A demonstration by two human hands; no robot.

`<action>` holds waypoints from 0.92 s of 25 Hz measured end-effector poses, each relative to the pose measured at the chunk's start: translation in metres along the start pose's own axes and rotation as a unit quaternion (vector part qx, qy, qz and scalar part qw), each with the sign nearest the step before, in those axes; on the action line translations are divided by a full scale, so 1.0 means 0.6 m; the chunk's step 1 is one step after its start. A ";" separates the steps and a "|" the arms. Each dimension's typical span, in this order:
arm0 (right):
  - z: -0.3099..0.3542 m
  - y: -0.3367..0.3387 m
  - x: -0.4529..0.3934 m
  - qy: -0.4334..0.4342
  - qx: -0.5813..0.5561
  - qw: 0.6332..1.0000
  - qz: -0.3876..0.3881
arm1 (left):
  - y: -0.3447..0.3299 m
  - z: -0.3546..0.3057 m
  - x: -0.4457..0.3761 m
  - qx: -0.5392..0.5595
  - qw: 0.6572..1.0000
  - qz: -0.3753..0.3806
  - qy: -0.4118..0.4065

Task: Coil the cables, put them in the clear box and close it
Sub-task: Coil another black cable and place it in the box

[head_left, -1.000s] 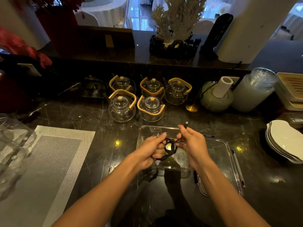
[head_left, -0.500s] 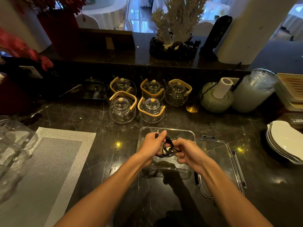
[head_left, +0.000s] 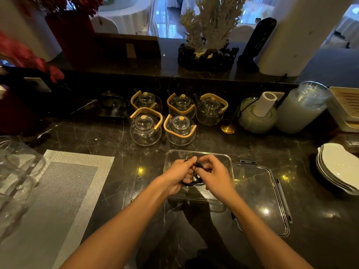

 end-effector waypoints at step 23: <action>-0.036 0.014 -0.052 -0.144 -0.079 0.978 0.130 | -0.017 -0.082 -0.045 -0.345 0.927 0.097 -0.110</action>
Point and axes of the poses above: each hand's wrist, its own x-axis away from the middle knuckle, its own y-axis out of the back of the hand, z = x × y, the point moved 10 cm from there along -x, towards the middle knuckle, and after that the axes turned 2 degrees about -x, right-handed, at the moved point
